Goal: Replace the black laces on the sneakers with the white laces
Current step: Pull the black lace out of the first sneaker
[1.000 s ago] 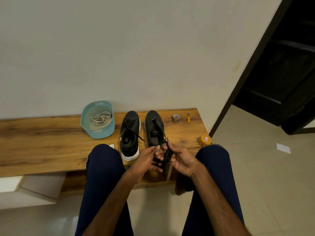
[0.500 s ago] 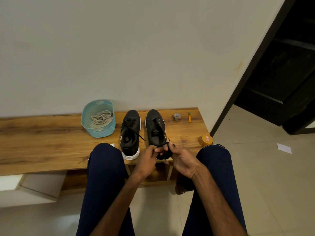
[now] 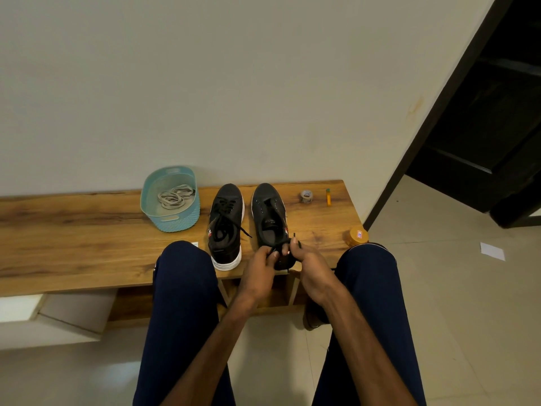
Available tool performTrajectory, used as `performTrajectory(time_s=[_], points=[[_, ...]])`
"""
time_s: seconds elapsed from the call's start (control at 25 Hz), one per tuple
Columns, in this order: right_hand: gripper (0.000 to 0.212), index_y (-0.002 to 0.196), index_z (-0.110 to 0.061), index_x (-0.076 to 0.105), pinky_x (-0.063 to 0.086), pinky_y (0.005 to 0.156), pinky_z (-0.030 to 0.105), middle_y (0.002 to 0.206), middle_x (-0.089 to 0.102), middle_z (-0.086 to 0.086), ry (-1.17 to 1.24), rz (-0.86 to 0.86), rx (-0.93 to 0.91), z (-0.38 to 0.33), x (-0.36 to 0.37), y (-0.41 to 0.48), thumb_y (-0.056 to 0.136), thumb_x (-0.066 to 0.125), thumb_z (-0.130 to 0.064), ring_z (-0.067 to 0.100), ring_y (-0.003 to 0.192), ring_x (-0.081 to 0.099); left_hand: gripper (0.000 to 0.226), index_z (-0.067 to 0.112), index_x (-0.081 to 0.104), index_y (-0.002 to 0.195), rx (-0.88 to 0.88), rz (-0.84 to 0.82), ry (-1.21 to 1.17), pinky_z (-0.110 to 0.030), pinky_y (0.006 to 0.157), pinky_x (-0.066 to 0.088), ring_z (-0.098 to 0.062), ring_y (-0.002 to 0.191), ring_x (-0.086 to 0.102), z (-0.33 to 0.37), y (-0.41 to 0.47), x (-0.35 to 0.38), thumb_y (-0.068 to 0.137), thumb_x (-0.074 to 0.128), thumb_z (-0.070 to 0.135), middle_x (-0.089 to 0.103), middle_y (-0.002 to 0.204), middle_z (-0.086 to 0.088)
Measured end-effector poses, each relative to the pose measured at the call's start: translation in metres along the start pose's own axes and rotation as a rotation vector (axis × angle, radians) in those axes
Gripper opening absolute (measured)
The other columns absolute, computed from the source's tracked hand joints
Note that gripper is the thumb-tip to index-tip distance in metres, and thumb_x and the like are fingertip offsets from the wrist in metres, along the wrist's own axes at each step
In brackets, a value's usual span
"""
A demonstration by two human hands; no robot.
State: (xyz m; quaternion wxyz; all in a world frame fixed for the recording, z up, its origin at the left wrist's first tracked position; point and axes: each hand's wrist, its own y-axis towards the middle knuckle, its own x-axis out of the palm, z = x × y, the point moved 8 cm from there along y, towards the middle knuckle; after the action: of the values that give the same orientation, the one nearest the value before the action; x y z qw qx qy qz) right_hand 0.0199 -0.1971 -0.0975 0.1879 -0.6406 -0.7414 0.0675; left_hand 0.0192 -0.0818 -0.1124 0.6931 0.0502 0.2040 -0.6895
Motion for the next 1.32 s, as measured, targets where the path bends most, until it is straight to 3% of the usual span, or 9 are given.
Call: performTrajectory(time_s=[0.12, 0.24, 0.44, 0.56, 0.76, 0.88, 1.0, 1.2, 1.32], points=[[0.039, 0.083, -0.011, 0.061, 0.05, 0.092, 0.042, 0.117, 0.071, 0.011, 0.395, -0.064, 0.023, 0.006, 0.013, 0.007, 0.104, 0.039, -0.034, 0.022, 0.114, 0.064, 0.019, 0.029, 0.057, 0.113, 0.02, -0.033, -0.12, -0.019, 0.05, 0.045, -0.009, 0.076, 0.061, 0.006, -0.002, 0.002, 0.105, 0.044, 0.019, 0.065, 0.096, 0.011], [0.036, 0.081, -0.012, 0.057, 0.049, 0.092, 0.04, 0.091, 0.069, 0.01, 0.572, 0.009, 0.023, 0.014, 0.013, 0.013, 0.103, 0.04, -0.036, 0.022, 0.097, 0.065, 0.023, 0.024, 0.062, 0.118, 0.084, -0.035, -0.099, -0.01, 0.058, 0.046, 0.008, 0.08, 0.062, 0.01, -0.004, 0.005, 0.104, 0.046, 0.015, 0.067, 0.096, 0.013], [0.038, 0.081, -0.015, 0.053, 0.048, 0.073, 0.032, 0.063, 0.049, -0.003, 0.409, 0.163, -0.081, 0.015, 0.002, 0.017, 0.104, 0.037, -0.041, 0.014, 0.071, 0.058, 0.025, 0.017, 0.063, 0.11, 0.137, -0.095, -0.124, -0.019, 0.061, 0.046, -0.006, 0.076, 0.056, 0.012, -0.017, 0.011, 0.106, 0.039, 0.026, 0.06, 0.089, 0.002], [0.04, 0.078, -0.015, 0.055, 0.047, 0.085, 0.036, 0.063, 0.05, -0.002, 0.44, 0.136, -0.047, 0.018, 0.01, 0.012, 0.104, 0.039, -0.04, 0.015, 0.073, 0.058, 0.037, 0.021, 0.056, 0.128, 0.291, -0.086, 0.242, -0.029, 0.082, 0.052, -0.008, 0.098, 0.058, 0.017, -0.028, 0.007, 0.102, 0.043, 0.043, 0.057, 0.11, 0.005], [0.029, 0.075, -0.013, 0.054, 0.051, 0.082, 0.029, 0.069, 0.049, 0.002, 0.709, -0.053, 0.015, 0.008, 0.048, 0.001, 0.09, 0.053, -0.038, 0.018, 0.075, 0.054, 0.046, 0.017, 0.042, 0.135, 0.351, 0.189, 0.638, -0.029, 0.083, 0.052, -0.011, 0.104, 0.057, 0.033, -0.052, -0.016, 0.101, 0.037, 0.047, 0.051, 0.121, 0.002], [0.034, 0.074, -0.013, 0.052, 0.054, 0.075, 0.029, 0.069, 0.05, 0.002, 0.691, -0.136, 0.018, 0.0, 0.066, -0.007, 0.098, 0.046, -0.037, 0.018, 0.075, 0.056, 0.045, 0.014, 0.044, 0.129, 0.379, 0.287, 0.829, -0.026, 0.079, 0.051, -0.012, 0.098, 0.056, 0.044, -0.065, -0.026, 0.102, 0.026, 0.045, 0.054, 0.117, -0.002], [0.035, 0.076, -0.013, 0.054, 0.049, 0.081, 0.034, 0.074, 0.054, 0.003, 0.584, -0.201, 0.014, -0.005, 0.076, -0.013, 0.1, 0.046, -0.037, 0.018, 0.075, 0.054, 0.032, 0.016, 0.047, 0.124, 0.376, 0.225, 0.699, -0.027, 0.08, 0.052, -0.01, 0.093, 0.057, 0.047, -0.071, -0.038, 0.106, 0.032, 0.037, 0.056, 0.111, 0.0], [0.034, 0.098, -0.014, 0.074, 0.039, 0.092, 0.043, 0.107, 0.071, 0.003, 0.136, -0.324, -0.002, -0.016, 0.069, -0.018, 0.099, 0.05, -0.039, 0.017, 0.1, 0.06, 0.023, 0.021, 0.057, 0.103, 0.248, -0.036, 0.018, -0.029, 0.074, 0.046, -0.013, 0.08, 0.055, 0.026, -0.069, -0.066, 0.107, 0.035, 0.028, 0.057, 0.089, 0.001], [0.034, 0.106, -0.01, 0.076, 0.042, 0.101, 0.045, 0.119, 0.071, 0.008, -0.001, -0.334, 0.096, -0.006, 0.065, -0.017, 0.096, 0.058, -0.037, 0.021, 0.11, 0.063, 0.024, 0.027, 0.056, 0.114, 0.248, -0.042, 0.154, -0.035, 0.072, 0.047, -0.026, 0.084, 0.058, 0.011, -0.073, -0.075, 0.106, 0.035, 0.033, 0.061, 0.092, -0.009]])
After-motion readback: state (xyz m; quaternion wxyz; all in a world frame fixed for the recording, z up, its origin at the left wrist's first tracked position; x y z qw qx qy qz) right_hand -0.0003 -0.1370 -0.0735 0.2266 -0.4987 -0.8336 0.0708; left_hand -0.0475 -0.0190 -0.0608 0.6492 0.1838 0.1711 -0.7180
